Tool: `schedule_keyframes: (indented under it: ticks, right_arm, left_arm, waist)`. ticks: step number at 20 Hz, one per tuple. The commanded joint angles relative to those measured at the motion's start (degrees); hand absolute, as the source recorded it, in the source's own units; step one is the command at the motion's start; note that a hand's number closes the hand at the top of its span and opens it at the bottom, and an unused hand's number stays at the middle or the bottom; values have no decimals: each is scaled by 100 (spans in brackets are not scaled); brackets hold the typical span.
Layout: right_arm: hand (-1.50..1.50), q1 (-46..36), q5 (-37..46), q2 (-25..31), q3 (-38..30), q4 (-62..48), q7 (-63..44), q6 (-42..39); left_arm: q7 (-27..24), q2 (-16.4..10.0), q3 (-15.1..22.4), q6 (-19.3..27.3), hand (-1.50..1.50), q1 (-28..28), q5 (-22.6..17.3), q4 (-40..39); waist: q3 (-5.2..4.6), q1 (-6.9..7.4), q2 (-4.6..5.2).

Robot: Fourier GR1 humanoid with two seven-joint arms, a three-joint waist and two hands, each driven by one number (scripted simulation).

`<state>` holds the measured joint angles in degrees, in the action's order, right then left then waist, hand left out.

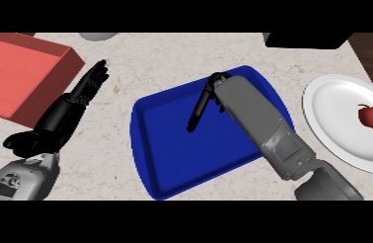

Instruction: Pick the bell pepper from the tray and place it in the plate

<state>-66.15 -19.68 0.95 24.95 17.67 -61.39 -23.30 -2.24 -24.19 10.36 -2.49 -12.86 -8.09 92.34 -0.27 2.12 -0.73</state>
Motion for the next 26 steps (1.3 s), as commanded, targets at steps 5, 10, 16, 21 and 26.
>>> schedule_keyframes:
  ticks: [5,10,16,21,26]
  right_arm:
    - [-150,747,-295,-90,703,480,-790,-186]
    - [150,946,-456,-86,1045,887,-283,-309]
    - [150,902,-166,-80,1472,1149,-42,-79]
    - [150,311,624,152,1755,621,-471,1494]
    - [150,-231,1906,888,2463,-230,-635,3158]
  left_arm:
    - [40,-39,-238,-155,0,-143,-84,-171]
    - [134,54,-169,-105,0,-155,28,-9]
    - [91,118,-214,-133,0,56,79,65]
    - [-150,85,-206,-214,0,273,143,10]
    - [-24,225,-46,-143,0,76,206,63]
  waist:
    - [22,-30,78]
    - [27,2,101]
    - [26,-72,90]
    - [12,-25,105]
    - [-16,100,174]
